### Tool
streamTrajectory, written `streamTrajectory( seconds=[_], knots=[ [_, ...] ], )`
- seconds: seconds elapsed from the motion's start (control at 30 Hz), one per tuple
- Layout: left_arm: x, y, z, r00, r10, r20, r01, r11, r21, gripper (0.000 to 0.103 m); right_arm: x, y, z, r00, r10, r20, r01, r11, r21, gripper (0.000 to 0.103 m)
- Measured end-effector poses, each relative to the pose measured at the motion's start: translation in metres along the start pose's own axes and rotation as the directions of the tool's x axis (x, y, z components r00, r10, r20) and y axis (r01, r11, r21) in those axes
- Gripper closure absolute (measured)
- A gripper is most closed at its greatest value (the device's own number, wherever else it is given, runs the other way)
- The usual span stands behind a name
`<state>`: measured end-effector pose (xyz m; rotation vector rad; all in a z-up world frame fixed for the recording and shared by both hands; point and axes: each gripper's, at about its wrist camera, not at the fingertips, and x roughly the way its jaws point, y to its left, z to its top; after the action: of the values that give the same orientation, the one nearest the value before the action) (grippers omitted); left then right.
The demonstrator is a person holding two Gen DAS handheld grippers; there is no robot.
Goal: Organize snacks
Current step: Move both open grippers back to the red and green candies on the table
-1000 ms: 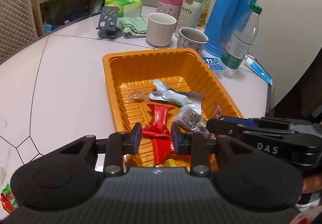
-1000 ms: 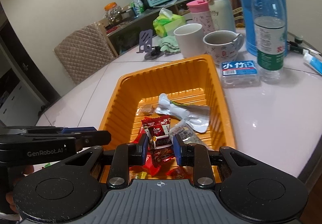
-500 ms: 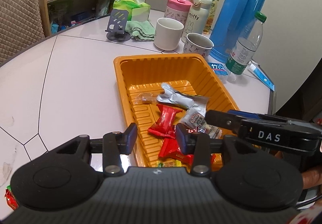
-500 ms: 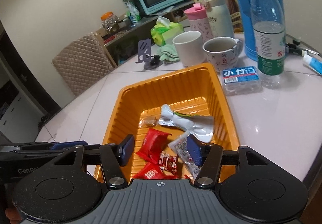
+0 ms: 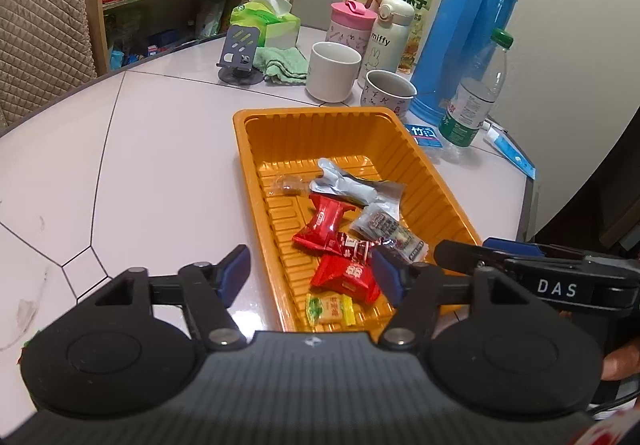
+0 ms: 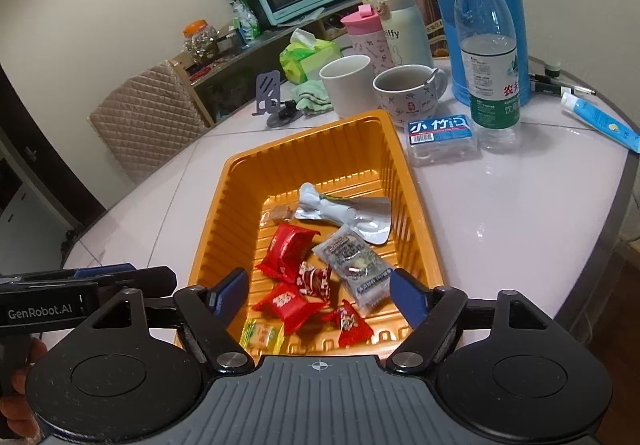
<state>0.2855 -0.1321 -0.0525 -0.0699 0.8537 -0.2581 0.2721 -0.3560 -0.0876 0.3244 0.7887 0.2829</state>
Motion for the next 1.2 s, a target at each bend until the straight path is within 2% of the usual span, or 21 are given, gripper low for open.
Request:
streamTrajectory(
  seconds=[0.33,0.63,1.2],
  knots=[
    [-0.035,0.003,-0.024,1.000,0.016,-0.003,-0.016,1.000,-0.018,0.034,-0.026,0.022,-0.020,1.000,0.018,-0.012,-0.018,0.999,-0.026,0.019],
    [-0.066,0.021,-0.053,0.998,0.062,-0.015,-0.063,0.996,-0.059,0.034,-0.037,0.047,-0.042,0.998,0.040,-0.056,-0.043,0.997,-0.065,0.019],
    [-0.116,0.076,-0.110,0.986,0.162,-0.040,-0.166,0.970,-0.179,0.034,-0.027,0.111,-0.078,0.974,0.138,-0.177,-0.171,0.967,-0.187,0.018]
  ],
)
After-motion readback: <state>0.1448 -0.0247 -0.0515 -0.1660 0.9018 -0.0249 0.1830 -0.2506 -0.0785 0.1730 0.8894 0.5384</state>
